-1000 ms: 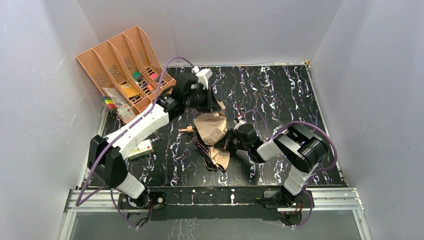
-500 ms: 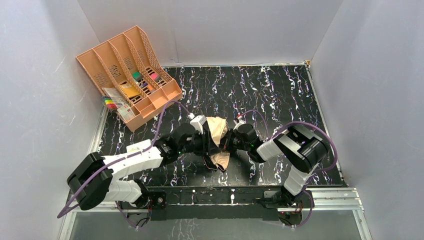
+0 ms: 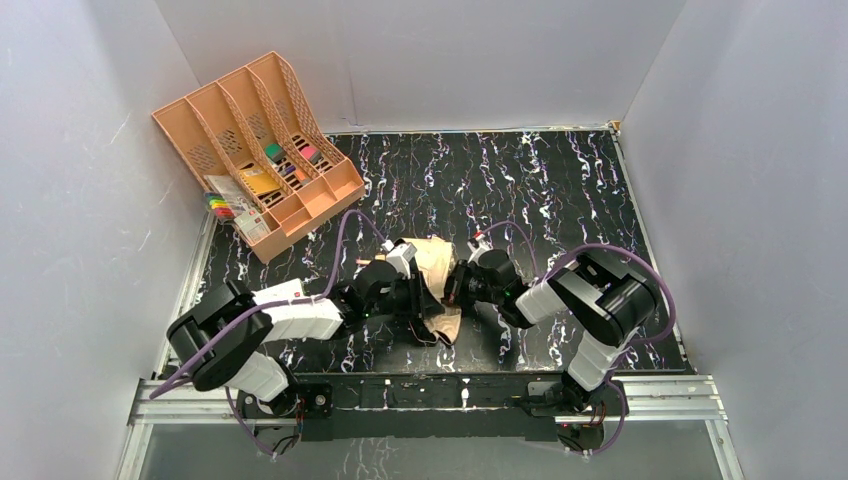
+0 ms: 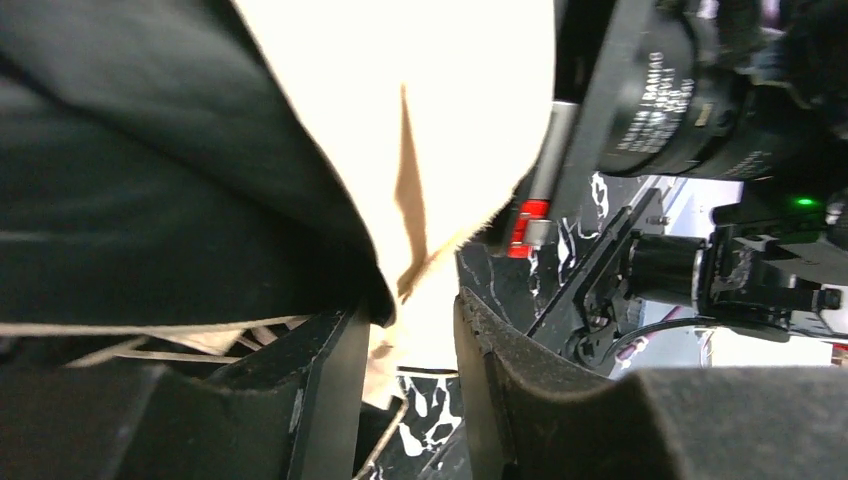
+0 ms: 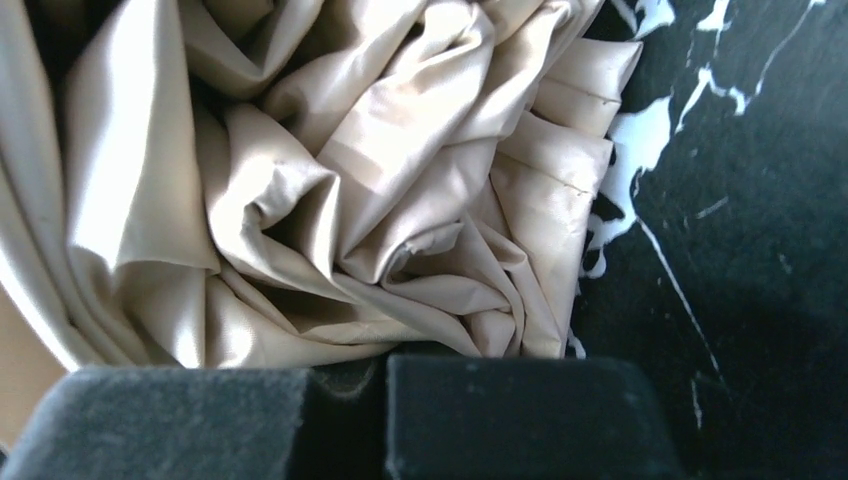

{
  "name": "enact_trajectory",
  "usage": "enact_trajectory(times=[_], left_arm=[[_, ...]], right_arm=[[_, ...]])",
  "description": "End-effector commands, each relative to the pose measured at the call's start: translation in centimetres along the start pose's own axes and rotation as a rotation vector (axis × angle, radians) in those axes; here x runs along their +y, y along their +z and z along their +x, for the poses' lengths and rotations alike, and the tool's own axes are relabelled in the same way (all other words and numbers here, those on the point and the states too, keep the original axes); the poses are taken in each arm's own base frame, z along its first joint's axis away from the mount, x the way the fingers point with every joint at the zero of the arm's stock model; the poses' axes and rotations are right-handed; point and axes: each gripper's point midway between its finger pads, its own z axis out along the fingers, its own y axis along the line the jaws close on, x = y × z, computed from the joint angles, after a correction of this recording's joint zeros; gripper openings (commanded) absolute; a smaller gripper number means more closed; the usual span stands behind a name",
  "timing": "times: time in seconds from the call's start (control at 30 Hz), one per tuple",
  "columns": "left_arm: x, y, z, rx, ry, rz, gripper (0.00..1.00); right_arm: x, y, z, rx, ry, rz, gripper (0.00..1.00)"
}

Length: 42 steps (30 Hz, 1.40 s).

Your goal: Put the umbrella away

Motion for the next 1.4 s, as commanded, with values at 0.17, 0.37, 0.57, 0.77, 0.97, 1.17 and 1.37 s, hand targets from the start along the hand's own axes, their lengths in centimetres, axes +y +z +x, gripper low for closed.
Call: enact_trajectory(times=[0.17,0.37,0.57,0.77,0.97,1.17,1.37], left_arm=[[2.9,0.1,3.1,0.030,-0.025,-0.023,0.36],[4.6,0.1,4.6,0.062,-0.037,-0.063,0.36],[5.0,0.2,5.0,0.076,-0.035,-0.075,0.46],[5.4,0.0,5.4,0.079,-0.033,-0.089,0.58],[5.7,0.0,5.6,0.084,-0.031,-0.098,0.66],[5.6,0.0,5.6,0.083,-0.030,-0.098,0.68],[5.5,-0.1,5.7,0.088,-0.027,-0.096,0.68]], right_arm=[[-1.3,-3.0,2.2,0.053,-0.044,0.058,0.06],[-0.3,-5.4,0.3,-0.021,-0.090,0.127,0.09],[2.2,-8.5,-2.2,-0.121,-0.172,0.131,0.17],[6.4,-9.4,-3.5,-0.142,-0.200,0.016,0.32],[8.2,-8.6,-4.4,-0.149,-0.179,-0.043,0.43],[8.6,-7.4,-4.8,-0.127,-0.165,-0.042,0.47],[8.5,-6.5,-5.0,-0.117,-0.159,-0.047,0.47]])
